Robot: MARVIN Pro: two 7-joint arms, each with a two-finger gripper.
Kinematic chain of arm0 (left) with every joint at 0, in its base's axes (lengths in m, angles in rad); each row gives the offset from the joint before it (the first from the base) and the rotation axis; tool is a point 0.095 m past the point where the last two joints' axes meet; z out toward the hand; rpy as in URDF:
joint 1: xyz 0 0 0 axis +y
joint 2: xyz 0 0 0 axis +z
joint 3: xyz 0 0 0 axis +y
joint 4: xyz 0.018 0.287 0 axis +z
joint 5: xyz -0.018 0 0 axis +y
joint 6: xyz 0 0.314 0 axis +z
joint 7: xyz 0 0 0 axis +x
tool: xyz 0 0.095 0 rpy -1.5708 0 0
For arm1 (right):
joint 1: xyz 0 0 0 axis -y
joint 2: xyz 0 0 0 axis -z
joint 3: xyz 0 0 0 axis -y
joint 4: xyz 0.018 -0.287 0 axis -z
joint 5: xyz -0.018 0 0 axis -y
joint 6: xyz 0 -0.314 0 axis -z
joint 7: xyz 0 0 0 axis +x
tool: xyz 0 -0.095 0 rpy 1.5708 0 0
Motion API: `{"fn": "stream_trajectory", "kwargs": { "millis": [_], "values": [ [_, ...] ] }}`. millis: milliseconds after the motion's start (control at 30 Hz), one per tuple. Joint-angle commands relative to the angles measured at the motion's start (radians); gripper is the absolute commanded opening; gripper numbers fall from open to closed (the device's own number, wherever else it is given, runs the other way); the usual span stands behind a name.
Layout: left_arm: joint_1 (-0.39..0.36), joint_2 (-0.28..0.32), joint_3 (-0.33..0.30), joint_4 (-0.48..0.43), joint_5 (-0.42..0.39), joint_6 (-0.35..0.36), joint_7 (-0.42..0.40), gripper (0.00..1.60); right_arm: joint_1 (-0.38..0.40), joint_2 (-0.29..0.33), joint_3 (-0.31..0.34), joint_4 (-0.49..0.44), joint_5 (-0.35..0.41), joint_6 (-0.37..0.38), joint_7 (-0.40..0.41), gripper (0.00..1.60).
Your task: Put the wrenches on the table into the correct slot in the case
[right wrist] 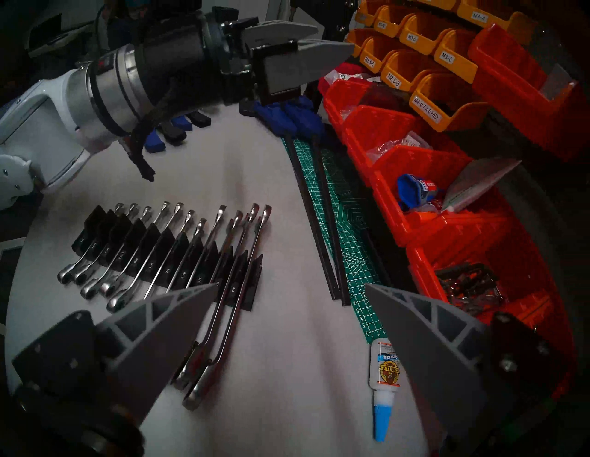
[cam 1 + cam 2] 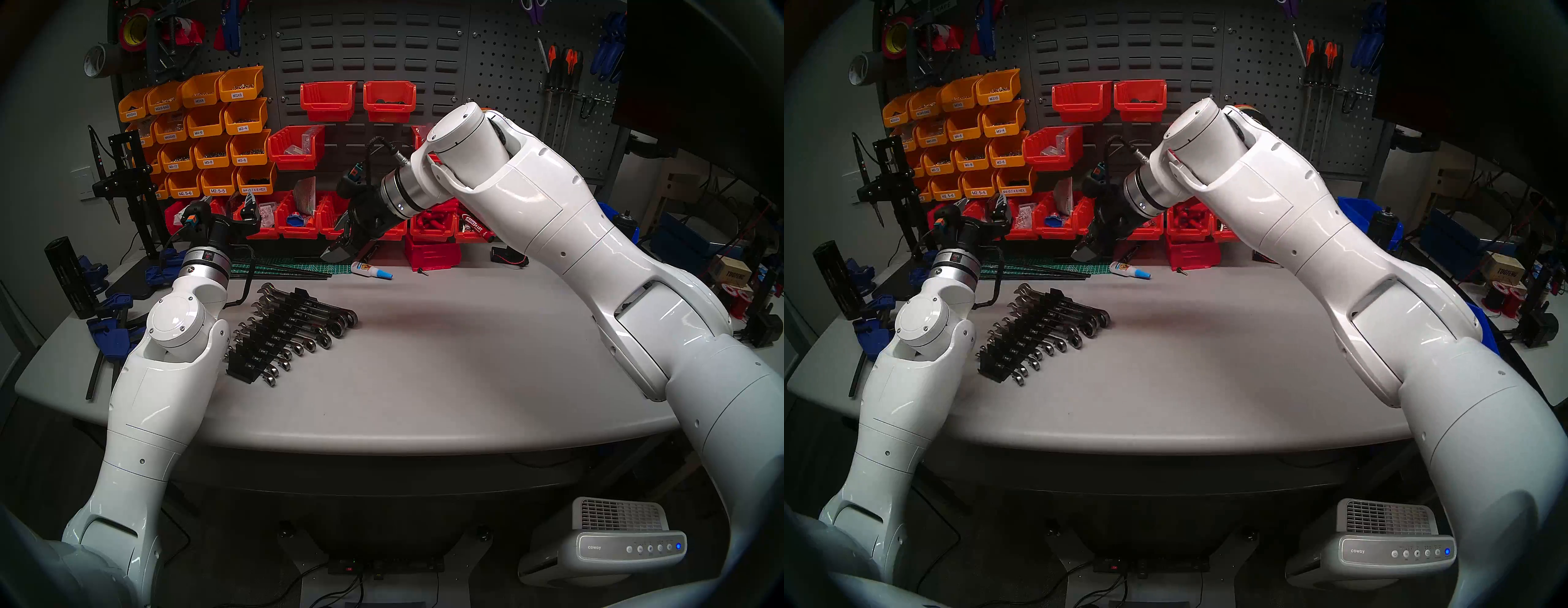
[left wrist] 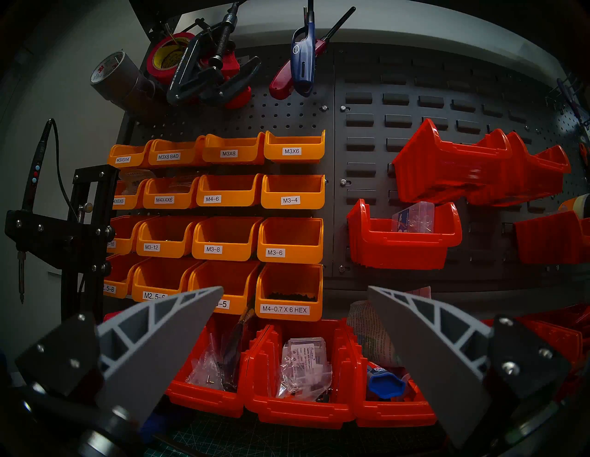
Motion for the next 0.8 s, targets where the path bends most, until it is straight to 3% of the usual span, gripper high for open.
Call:
{"fn": "stream_trajectory", "kwargs": {
  "millis": [0,400,767],
  "values": [
    [-0.032,0.002,-0.008,-0.028,0.0,-0.011,0.0,1.6,-0.052,0.098,0.074,-0.117,0.017,0.044,-0.057,1.6],
    [-0.032,0.001,-0.008,-0.028,0.0,-0.012,0.0,1.6,-0.226,0.156,0.161,-0.283,0.065,0.1,-0.177,1.6],
    [-0.032,0.001,-0.008,-0.028,0.0,-0.012,0.0,1.6,-0.357,0.149,0.229,-0.375,0.096,0.109,-0.31,1.6]
  ]
}}
